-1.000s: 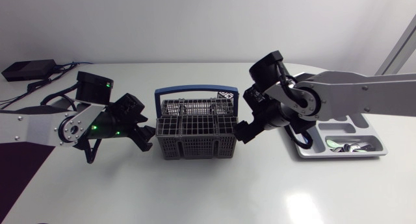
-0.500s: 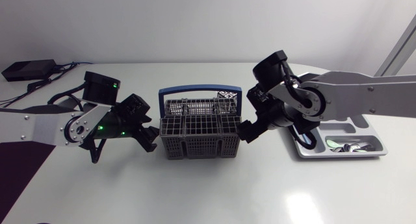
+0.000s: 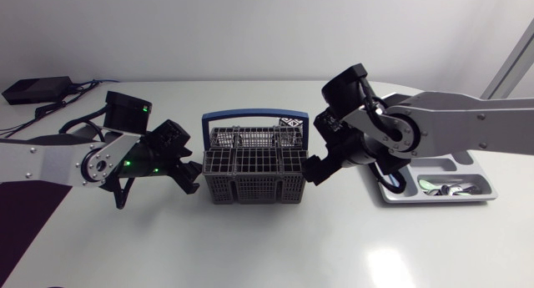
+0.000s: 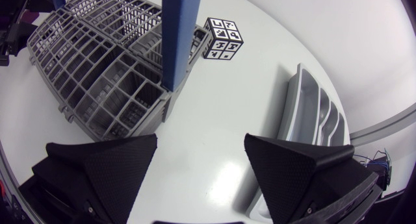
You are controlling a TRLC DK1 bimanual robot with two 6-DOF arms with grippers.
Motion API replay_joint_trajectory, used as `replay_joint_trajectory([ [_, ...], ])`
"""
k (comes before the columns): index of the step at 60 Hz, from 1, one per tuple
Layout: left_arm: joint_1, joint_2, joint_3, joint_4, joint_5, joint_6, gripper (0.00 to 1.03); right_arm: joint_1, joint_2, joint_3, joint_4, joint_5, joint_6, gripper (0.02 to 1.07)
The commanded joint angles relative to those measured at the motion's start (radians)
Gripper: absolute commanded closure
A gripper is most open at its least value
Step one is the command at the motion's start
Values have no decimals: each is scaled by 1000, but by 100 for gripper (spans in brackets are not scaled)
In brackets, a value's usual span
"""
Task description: Transfer all utensils from the basket to the drawer tray.
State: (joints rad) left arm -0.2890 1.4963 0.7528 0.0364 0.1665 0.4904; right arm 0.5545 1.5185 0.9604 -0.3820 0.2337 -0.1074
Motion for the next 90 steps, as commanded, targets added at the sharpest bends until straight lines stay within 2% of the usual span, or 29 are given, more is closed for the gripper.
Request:
replay_joint_trajectory([
  [1,-13,16,29,30,36,-19,36,38,0,-26,9,-48,17,10],
  [27,30,-54,-9,20,36,-19,29,-24,-24,-51,9,-31,2,10],
  [31,36,-87,-20,10,36,-21,29,-38,-43,-55,9,-19,-5,7],
  [39,73,-173,-41,0,36,-36,20,-90,-95,-75,9,-19,-29,7],
  [47,120,-324,-78,-23,36,-53,13,-137,-162,-109,12,-19,-43,7],
  [52,126,-404,-90,-63,36,-53,11,-156,-213,-134,20,-22,-55,7],
  [55,137,-475,-96,-104,36,-67,6,-176,-265,-155,22,-23,-64,7],
  [61,152,-567,-109,-151,38,-78,5,-209,-351,-183,25,-28,-81,7],
  [76,225,-883,-194,-124,33,-158,5,-252,-638,-233,12,-25,-143,7],
  [80,292,-967,-216,-86,33,-246,5,-277,-670,-242,6,-27,-143,7],
  [84,337,-1036,-240,-53,33,-268,5,-292,-673,-258,-14,-20,-143,7],
  [90,342,-1095,-275,-63,28,-292,5,-338,-715,-288,-12,-23,-141,7],
])
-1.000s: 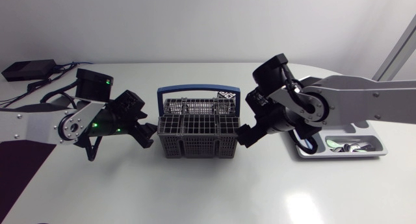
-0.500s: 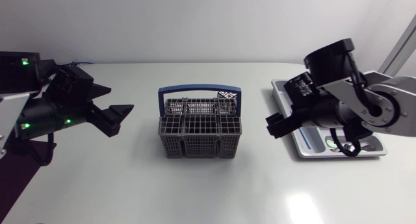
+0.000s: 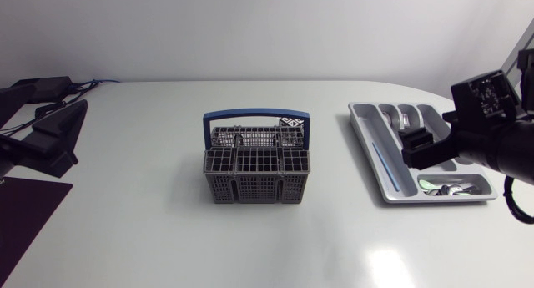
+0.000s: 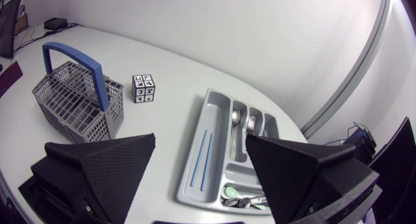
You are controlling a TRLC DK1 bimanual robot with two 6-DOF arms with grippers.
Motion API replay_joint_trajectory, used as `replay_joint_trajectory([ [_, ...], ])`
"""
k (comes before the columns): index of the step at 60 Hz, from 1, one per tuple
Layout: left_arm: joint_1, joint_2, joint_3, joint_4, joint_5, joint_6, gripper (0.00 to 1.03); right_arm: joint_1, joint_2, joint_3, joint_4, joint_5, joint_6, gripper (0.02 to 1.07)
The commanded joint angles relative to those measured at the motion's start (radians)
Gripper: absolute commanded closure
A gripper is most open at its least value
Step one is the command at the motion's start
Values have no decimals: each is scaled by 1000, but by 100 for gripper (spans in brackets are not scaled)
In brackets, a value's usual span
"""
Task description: Transfer all utensils from the basket to the drawer tray.
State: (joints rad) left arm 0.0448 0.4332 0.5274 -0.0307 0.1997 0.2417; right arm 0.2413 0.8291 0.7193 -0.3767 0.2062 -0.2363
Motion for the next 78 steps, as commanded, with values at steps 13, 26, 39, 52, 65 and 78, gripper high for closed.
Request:
replay_joint_trajectory([
  [13,-5,-134,-172,11,-55,-94,5,-60,-269,-178,81,9,-66,7],
  [26,-19,-237,-293,18,-105,-145,5,-133,-379,-274,115,-11,-37,7],
  [39,-33,-345,-422,25,-157,-198,5,-164,-507,-401,190,-67,41,7],
  [52,-45,-433,-527,31,-200,-242,5,-196,-639,-531,266,-124,121,7],
  [65,-45,-433,-527,31,-200,-242,5,-224,-756,-647,334,-174,192,7],
  [78,-45,-433,-527,31,-200,-242,5,-241,-829,-719,377,-206,236,7],
])
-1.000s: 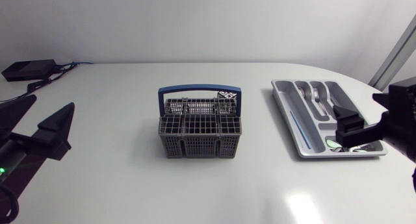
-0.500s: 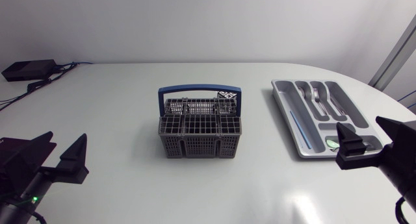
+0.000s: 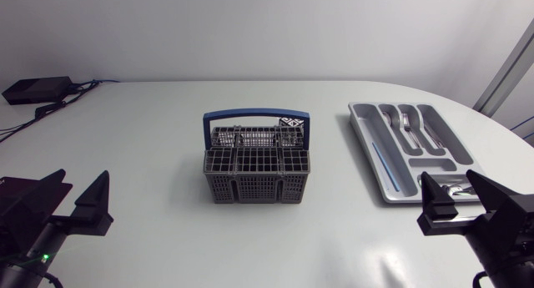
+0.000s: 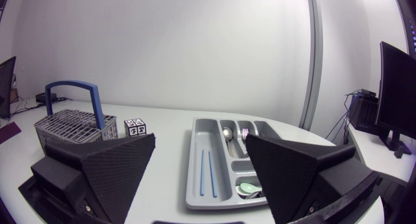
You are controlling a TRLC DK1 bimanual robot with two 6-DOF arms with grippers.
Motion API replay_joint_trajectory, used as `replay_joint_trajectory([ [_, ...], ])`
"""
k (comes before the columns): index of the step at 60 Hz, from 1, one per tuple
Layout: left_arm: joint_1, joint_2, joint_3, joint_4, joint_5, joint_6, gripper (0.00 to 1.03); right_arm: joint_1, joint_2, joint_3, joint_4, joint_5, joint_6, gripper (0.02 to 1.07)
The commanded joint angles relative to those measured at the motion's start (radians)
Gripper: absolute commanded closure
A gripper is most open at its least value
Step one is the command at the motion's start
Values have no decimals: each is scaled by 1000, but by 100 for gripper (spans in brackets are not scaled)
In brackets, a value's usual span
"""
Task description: Transfer all utensils from the basket to the drawer tray.
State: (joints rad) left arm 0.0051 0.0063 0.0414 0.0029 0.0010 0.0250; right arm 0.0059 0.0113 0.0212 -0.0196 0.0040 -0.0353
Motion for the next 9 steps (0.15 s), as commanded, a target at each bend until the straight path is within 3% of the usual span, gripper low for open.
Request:
replay_joint_trajectory([
  [1,-5,-6,-41,-3,-1,-25,5,-6,-11,-21,20,-4,35,7],
  [9,-5,-6,-41,-3,-1,-25,5,-6,-11,-21,20,-4,35,7],
])
